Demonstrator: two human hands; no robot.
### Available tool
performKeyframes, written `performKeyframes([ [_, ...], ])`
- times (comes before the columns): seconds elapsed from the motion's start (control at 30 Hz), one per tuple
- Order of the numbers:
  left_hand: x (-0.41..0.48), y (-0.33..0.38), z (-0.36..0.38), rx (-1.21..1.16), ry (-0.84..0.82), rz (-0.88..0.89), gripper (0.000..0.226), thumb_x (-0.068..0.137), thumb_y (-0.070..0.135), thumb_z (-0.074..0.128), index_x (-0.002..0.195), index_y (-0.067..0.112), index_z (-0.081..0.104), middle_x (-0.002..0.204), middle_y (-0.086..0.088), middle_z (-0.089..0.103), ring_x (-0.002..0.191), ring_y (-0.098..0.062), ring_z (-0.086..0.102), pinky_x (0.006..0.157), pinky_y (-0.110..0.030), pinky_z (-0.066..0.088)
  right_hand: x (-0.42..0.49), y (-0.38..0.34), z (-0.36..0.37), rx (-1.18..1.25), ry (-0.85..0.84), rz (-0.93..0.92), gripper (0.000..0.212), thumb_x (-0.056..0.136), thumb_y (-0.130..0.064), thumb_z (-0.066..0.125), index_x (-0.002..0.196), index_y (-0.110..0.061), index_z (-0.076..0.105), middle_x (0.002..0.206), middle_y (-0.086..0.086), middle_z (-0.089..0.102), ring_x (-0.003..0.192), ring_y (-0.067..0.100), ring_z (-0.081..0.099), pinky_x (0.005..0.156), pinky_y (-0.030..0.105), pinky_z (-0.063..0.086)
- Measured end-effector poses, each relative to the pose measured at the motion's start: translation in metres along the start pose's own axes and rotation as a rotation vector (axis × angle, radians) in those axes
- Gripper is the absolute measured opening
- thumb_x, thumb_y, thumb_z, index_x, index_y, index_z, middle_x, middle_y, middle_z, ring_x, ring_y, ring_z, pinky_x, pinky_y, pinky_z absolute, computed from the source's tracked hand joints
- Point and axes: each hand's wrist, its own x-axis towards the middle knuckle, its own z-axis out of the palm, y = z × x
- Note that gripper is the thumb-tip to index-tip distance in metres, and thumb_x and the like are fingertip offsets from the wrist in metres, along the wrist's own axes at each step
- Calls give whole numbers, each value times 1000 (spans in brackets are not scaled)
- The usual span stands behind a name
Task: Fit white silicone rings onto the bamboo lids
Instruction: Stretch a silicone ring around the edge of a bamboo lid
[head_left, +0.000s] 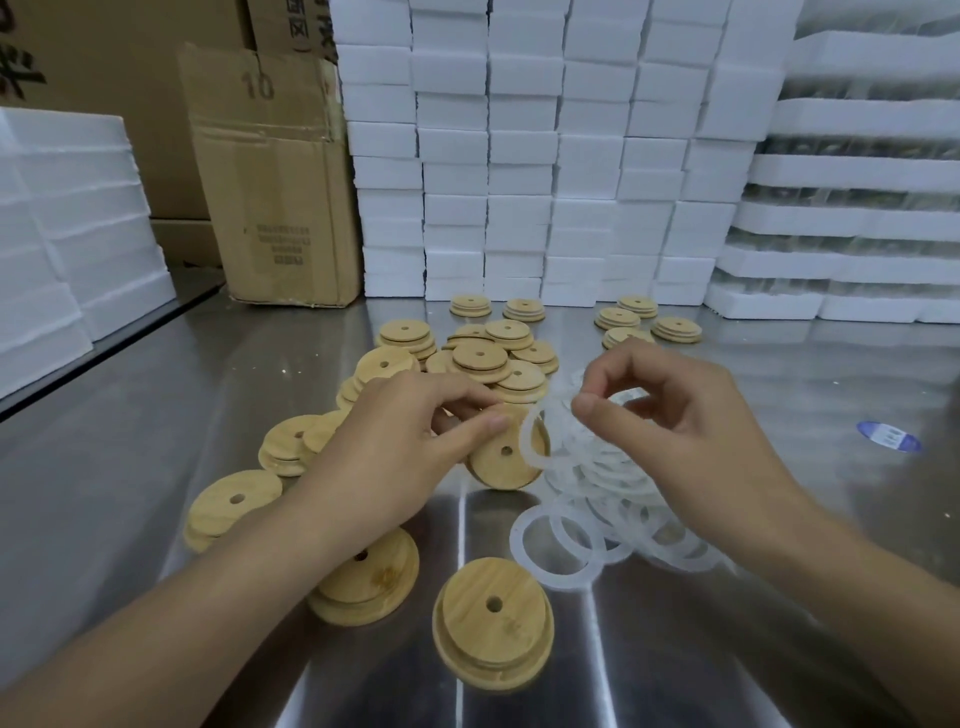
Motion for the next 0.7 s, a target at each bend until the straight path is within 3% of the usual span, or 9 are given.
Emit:
performKeyframes([
  [0.17,1,-1,4,-88,-60,-49,24,100,33,73,123,38,79,93,18,79,87,-5,74,71,-31,64,-1,7,5,-61,-28,74,10,90,-29,77,83,-25,72,103,-9,74,111,10,68,92,36,54],
  [0.27,0,1,4,-116,-63,-64,25,104,24,67,123,36,79,89,12,79,85,-7,75,71,-37,66,-1,11,7,-105,-24,104,11,92,-23,80,84,-28,73,102,-13,76,105,8,72,93,44,58],
  [0.4,-1,6,4,-159,-73,-44,21,106,37,62,115,41,81,89,9,79,86,-10,74,71,-32,65,-1,16,8,-97,-18,116,9,93,-23,81,87,-26,75,94,-10,78,91,10,75,84,46,62],
  [0.53,-6,10,8,-58,-50,15,30,89,43,84,118,43,78,90,31,75,85,3,73,73,-11,54,-2,15,9,-95,-4,100,7,92,-23,81,88,-25,77,91,-11,78,92,9,75,82,44,62],
  [0.7,-8,14,8,33,-26,70,24,96,36,78,115,50,76,91,43,69,87,8,70,69,-10,53,-2,16,10,-60,-11,117,7,92,-23,82,87,-24,77,90,-9,79,90,11,77,82,43,63],
])
